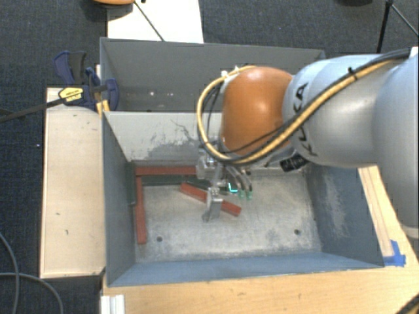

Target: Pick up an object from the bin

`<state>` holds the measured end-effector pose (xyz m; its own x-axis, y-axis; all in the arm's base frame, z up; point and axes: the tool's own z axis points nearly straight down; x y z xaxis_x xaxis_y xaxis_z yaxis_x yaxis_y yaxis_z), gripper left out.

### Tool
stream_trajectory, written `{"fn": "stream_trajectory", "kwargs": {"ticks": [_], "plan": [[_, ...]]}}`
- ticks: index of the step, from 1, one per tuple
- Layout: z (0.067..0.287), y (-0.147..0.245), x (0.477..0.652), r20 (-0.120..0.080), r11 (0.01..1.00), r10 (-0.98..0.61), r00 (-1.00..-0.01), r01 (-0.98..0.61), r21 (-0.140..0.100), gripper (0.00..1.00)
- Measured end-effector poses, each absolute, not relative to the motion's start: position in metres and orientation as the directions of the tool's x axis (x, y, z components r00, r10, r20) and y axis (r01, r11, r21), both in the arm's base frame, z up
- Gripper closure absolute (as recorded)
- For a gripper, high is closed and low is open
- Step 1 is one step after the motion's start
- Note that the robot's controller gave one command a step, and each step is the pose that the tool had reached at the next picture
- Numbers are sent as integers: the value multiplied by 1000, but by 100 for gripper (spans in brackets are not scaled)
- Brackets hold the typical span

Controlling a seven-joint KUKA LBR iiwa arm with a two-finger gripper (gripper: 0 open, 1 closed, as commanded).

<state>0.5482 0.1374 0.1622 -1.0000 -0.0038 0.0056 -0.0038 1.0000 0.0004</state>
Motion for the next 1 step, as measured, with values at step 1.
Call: {"fn": "stream_trajectory", "kwargs": {"ticks": [1], "plan": [[166,137,550,-2,1000,0,-1000,0,1,0]]}}
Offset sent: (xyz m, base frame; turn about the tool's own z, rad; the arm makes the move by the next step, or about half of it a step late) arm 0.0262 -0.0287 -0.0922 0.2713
